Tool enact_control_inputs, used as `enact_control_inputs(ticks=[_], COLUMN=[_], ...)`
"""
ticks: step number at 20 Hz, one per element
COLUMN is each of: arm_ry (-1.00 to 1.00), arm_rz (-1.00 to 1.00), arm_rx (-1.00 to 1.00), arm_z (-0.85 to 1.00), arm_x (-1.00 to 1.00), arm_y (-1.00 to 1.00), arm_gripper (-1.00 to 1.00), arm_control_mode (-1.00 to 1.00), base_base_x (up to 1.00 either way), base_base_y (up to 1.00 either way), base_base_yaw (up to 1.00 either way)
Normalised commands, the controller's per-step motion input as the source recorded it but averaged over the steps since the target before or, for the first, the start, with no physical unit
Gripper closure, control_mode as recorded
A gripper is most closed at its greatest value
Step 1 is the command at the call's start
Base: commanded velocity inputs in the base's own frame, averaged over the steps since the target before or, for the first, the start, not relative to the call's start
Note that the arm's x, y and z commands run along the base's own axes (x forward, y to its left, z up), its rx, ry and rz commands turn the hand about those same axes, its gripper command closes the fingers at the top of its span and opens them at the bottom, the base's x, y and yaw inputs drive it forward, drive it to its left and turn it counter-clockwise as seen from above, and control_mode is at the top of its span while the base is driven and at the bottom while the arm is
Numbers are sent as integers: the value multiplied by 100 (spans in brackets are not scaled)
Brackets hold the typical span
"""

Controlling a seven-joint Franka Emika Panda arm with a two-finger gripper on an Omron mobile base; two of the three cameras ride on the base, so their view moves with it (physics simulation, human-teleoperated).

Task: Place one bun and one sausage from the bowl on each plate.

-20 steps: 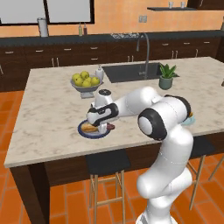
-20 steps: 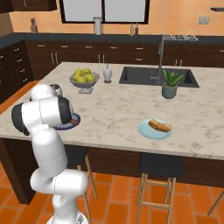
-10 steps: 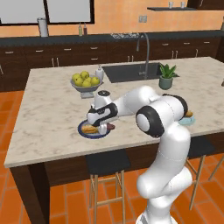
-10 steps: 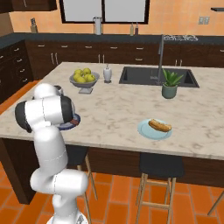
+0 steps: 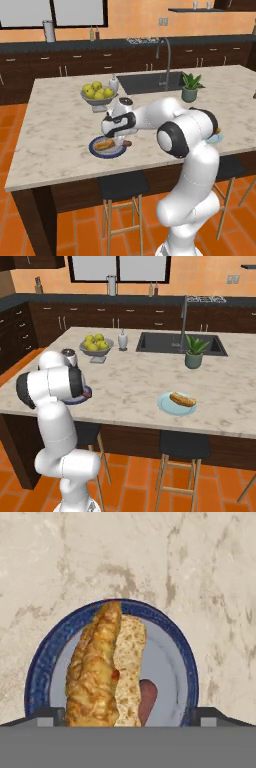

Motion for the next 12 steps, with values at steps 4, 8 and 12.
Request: enact_control_inputs(ticks=[4, 8, 12], arm_ry=[-3, -23, -42], arm_rz=[20, 24, 2], arm_rx=[-19, -6, 9], arm_z=[42, 97, 100], arm_x=[3, -60, -71], arm_y=[-2, -23, -54], arm_gripper=[-100, -100, -100], arm_control_mode=[-100, -100, -100], base_base_x=[0, 0, 0], base_base_y=[0, 0, 0], base_base_yaw=[0, 0, 0])
